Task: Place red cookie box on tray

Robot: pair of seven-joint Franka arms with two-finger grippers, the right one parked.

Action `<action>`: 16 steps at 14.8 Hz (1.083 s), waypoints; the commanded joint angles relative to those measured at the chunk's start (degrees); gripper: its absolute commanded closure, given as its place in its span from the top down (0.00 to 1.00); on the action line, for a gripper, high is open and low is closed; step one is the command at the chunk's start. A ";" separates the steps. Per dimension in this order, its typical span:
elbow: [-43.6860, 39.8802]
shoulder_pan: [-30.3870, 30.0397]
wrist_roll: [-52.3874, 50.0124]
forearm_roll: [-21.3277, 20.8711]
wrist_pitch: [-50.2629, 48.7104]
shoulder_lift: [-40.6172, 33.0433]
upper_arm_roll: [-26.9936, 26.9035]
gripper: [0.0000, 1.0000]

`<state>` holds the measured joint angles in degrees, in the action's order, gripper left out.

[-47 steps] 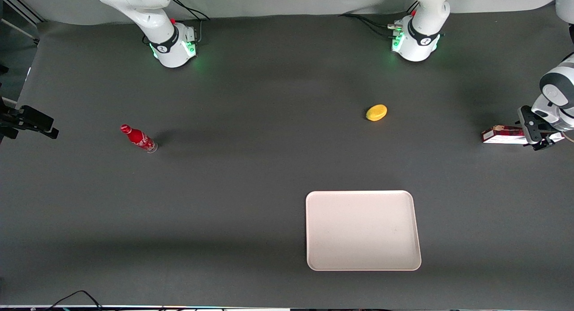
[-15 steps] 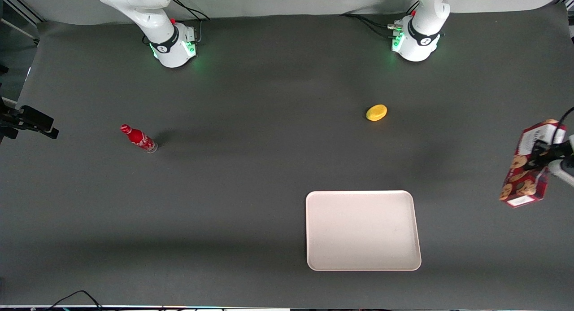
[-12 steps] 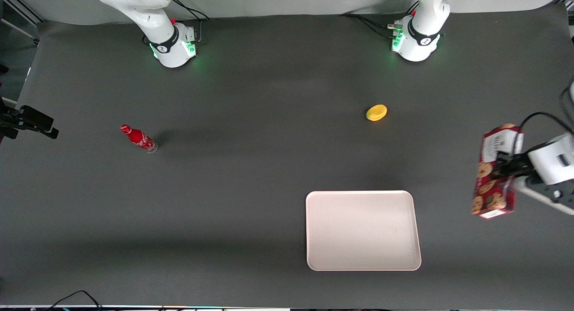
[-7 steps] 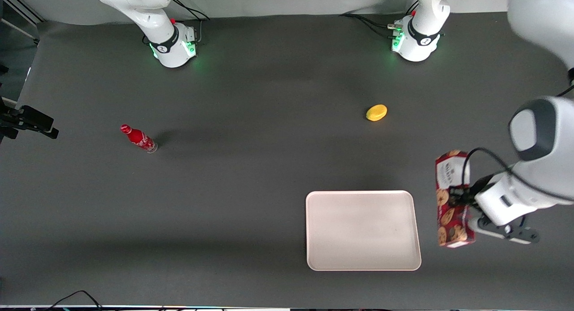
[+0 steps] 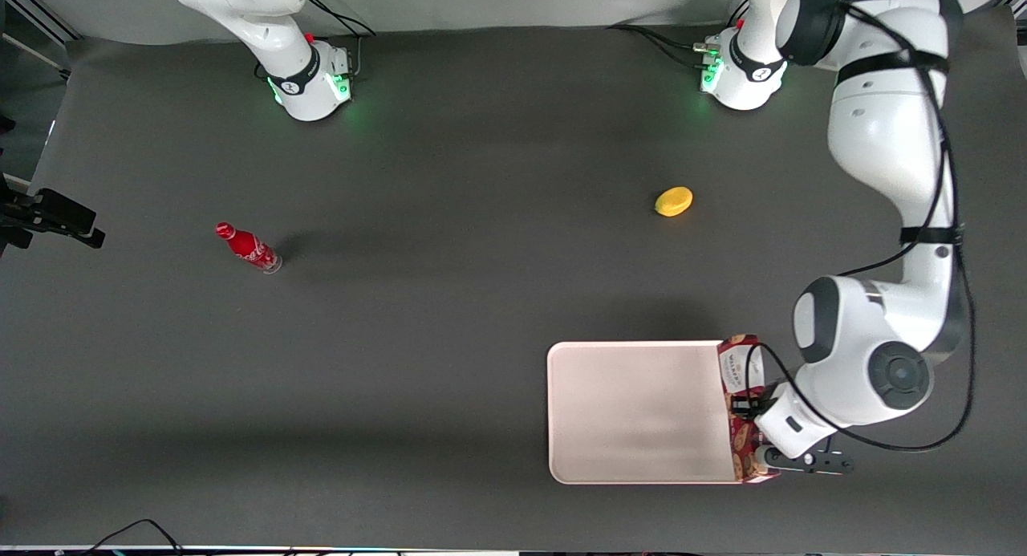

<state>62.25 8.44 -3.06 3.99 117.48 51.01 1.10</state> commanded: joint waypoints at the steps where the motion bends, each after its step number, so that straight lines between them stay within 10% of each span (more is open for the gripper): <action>1: -4.77 1.84 -3.09 -0.91 1.17 4.10 -1.63 0.00; 13: -3.19 1.67 -4.33 -0.91 2.31 5.77 -1.90 0.00; 14: -2.92 1.50 -3.98 -0.82 2.31 5.51 -1.89 0.18; 16: 1.35 1.23 -2.66 -0.91 4.32 3.24 -1.89 1.00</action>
<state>60.15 9.42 -5.92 3.87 119.78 56.52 -0.11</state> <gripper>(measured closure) 0.841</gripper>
